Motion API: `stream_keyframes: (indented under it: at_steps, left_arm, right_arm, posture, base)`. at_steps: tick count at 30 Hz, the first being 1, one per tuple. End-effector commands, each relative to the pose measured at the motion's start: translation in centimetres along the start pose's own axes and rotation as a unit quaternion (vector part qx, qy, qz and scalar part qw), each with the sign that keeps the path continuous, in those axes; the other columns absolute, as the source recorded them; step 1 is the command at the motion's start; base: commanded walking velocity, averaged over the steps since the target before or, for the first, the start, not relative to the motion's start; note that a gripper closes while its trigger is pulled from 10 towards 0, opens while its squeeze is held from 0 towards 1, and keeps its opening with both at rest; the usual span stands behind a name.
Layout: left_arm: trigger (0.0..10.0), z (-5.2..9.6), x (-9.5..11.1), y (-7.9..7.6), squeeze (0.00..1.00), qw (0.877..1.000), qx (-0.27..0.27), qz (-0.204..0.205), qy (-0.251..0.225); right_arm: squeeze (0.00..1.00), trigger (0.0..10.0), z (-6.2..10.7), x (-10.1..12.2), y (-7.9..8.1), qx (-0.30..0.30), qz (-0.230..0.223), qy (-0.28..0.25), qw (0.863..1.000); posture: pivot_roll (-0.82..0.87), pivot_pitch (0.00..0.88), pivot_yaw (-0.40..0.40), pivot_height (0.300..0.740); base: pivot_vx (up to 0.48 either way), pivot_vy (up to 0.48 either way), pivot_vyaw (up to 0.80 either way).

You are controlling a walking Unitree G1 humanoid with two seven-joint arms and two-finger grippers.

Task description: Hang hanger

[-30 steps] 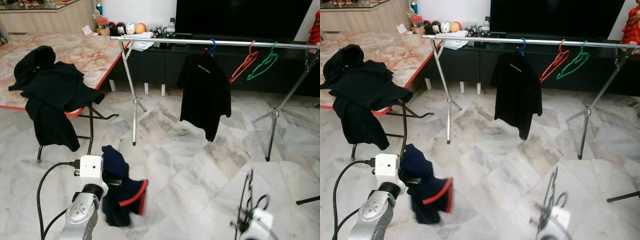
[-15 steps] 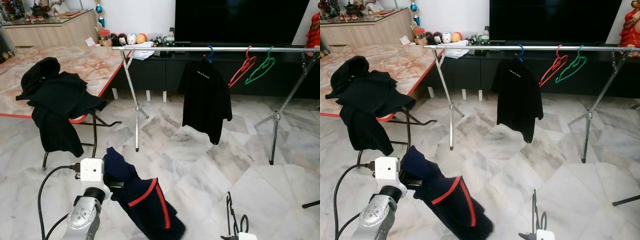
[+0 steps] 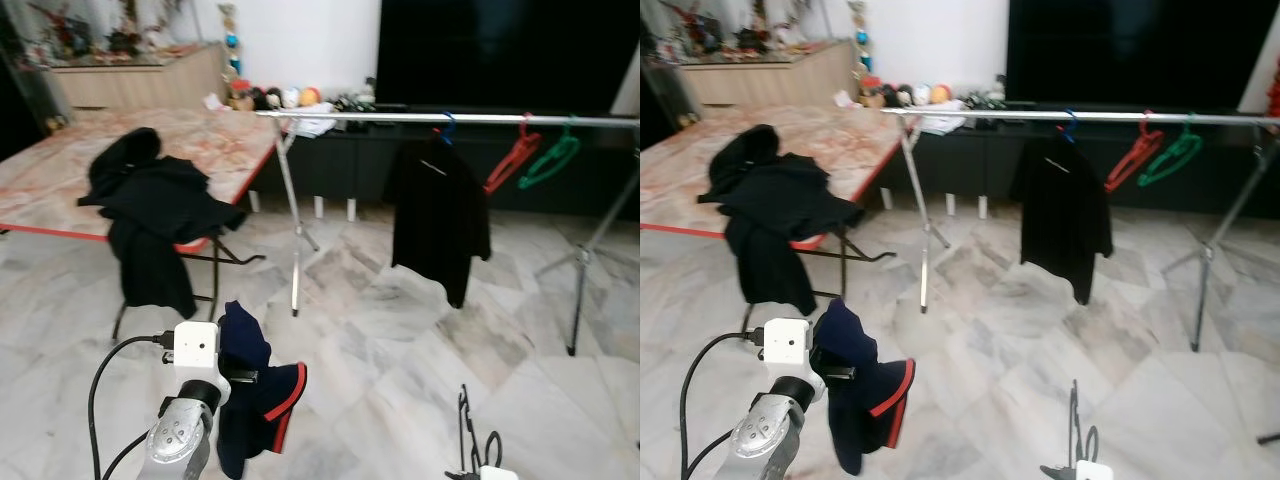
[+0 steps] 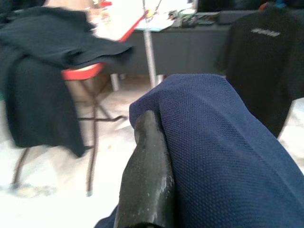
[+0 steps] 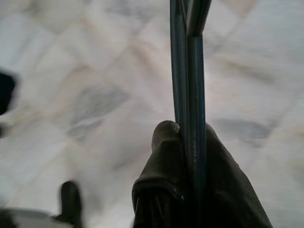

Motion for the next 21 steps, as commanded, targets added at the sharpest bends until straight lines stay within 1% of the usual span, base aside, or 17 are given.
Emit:
stream_keyframes:
  at_steps: [1, 9, 14, 17, 21]
  left_arm:
    - [10.0, -0.01, 0.10, 0.24, 0.00, 1.000, -0.001, -0.013, -0.004]
    - [10.0, -0.28, 0.30, 0.33, 0.00, 1.000, -0.004, -0.009, -0.006]
    - [10.0, -0.12, 0.10, 0.22, 0.00, 1.000, -0.009, -0.009, -0.004]
    - [10.0, 0.07, -0.23, 0.50, 0.00, 1.000, -0.005, -0.010, 0.001]
    - [10.0, -0.06, -0.14, 0.75, 0.00, 1.000, -0.002, -0.012, 0.001]
  right_arm:
    - [0.00, 10.0, 0.09, -0.61, 0.45, 0.007, 0.004, 0.011, 1.000]
    - [0.00, 10.0, 0.12, -0.75, 0.31, 0.002, 0.000, 0.013, 1.000]
    - [0.00, 10.0, 0.10, -0.69, 0.39, 0.004, 0.003, 0.013, 1.000]
    - [0.00, 10.0, 0.07, -0.59, 0.51, 0.006, 0.006, 0.012, 1.000]
    - [0.00, 10.0, -0.02, -0.26, 0.59, 0.007, 0.005, 0.008, 1.000]
  posture:
    - [0.01, 0.000, 0.072, 0.740]
    - [0.01, 0.000, 0.075, 0.740]
    - [0.01, 0.000, 0.077, 0.740]
    - [0.01, 0.000, 0.077, 0.740]
    - [0.02, 0.000, 0.076, 0.740]
  base:
    - [0.000, 0.480, 0.00]
    - [0.000, 0.480, 0.00]
    - [0.000, 0.480, 0.00]
    - [0.000, 0.480, 0.00]
    - [0.000, 0.480, 0.00]
Point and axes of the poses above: a point about 5 cm out from each wrist's last joint towards the gripper, its own z axis pointing back from the gripper into the wrist, its own x axis along the axis of the wrist's last joint, y = z × x, the point moved 4 cm from there along -z, pointing out of the wrist towards the gripper, and after that the axes turned 7 degrees about -z, right-handed, at the moved point
